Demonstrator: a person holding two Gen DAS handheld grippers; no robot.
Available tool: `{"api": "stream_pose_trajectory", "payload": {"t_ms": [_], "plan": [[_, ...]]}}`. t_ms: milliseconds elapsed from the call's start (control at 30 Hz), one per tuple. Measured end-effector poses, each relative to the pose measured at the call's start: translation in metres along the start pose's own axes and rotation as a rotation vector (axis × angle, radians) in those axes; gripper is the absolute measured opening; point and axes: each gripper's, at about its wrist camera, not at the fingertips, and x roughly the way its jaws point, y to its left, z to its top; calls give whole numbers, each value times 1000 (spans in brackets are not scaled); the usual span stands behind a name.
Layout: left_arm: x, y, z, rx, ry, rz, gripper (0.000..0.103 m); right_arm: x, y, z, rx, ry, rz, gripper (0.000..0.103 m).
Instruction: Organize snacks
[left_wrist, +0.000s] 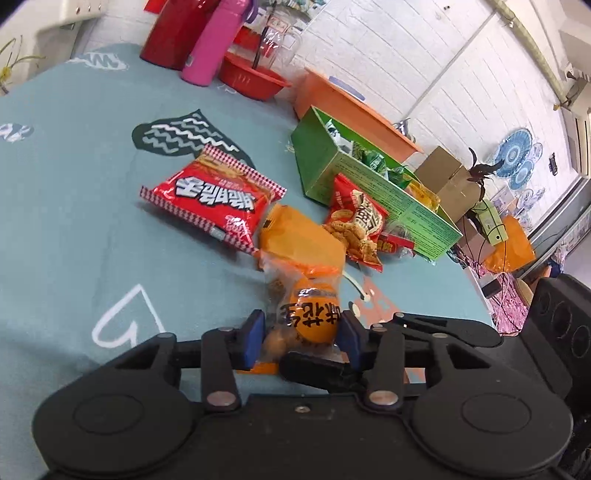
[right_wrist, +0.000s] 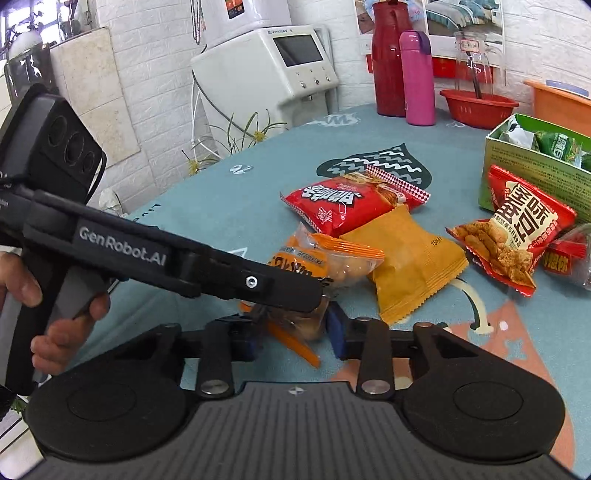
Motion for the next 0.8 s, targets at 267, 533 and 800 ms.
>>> {"api": "stream_pose_trajectory", "payload": {"t_ms": [267, 533, 800], "plan": [[3, -48, 30, 120, -76, -77, 71, -46, -9, 16, -43, -131, -74, 57], [51, -105, 81, 235, -84, -161, 71, -86, -59, 38, -6, -255, -207, 57], [113, -144, 128, 293, -87, -211, 71, -103, -124, 60, 39, -321, -305, 57]]}}
